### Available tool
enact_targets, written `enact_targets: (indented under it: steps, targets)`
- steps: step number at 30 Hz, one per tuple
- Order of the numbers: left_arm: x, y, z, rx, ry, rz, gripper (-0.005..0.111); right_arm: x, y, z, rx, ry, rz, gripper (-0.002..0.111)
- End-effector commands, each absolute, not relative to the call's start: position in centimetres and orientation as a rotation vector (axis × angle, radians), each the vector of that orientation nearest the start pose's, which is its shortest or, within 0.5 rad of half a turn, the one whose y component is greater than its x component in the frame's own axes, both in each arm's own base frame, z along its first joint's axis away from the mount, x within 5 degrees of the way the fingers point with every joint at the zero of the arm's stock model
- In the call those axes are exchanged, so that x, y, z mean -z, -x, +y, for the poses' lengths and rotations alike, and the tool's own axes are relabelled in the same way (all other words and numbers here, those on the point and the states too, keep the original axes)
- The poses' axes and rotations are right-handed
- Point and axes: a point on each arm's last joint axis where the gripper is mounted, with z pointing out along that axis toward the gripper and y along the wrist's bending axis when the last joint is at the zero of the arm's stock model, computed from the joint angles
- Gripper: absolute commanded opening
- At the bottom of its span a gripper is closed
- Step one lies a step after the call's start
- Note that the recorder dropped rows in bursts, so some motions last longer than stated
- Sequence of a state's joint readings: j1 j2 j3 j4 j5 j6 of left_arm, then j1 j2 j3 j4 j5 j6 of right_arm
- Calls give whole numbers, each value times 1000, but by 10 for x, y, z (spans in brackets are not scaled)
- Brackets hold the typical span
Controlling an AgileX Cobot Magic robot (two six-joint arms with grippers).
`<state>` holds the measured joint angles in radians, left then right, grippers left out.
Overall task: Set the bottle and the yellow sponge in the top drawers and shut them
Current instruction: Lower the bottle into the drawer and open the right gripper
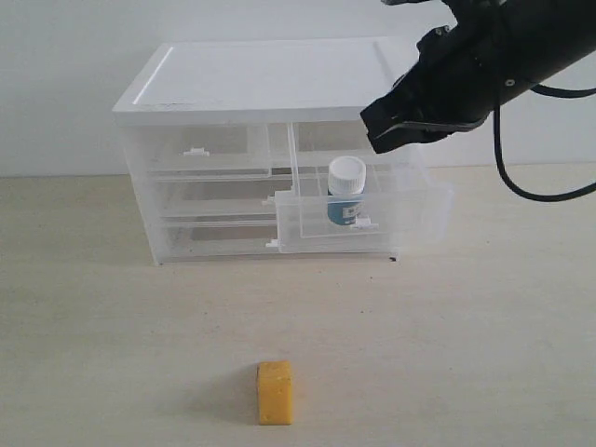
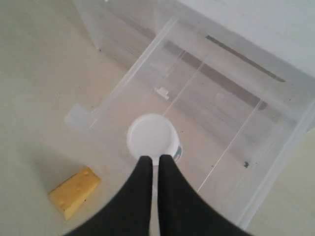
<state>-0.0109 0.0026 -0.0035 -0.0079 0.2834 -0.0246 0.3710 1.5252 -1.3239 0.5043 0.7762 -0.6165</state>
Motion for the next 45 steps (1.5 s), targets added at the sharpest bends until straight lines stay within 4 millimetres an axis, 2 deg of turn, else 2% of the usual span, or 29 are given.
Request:
enact_targets:
  steps: [1,6,14,26,32,39,45]
  targets:
    - [-188,-55,-1,37,25,1760,4,-329,-306,155,-501,934,2212,0]
    - [-188,-55,-1,37,25,1760,4,-314,-318,166,-569,966,2167,0]
    - [-188,-55,-1,37,25,1765,4,-312,-329,162,-459,943,2121,0]
    - [-188,-55,-1,37,25,1765,4,-311,-330,162,-449,936,2133,0]
    - [-188,-55,-1,37,25,1761,4,-312,-327,165,-518,914,2136,0]
    - [-188,-55,-1,37,25,1761,4,-296,-337,168,-516,900,2169,0]
    - [-188,-55,-1,37,25,1763,4,-292,-341,165,-442,931,2168,0]
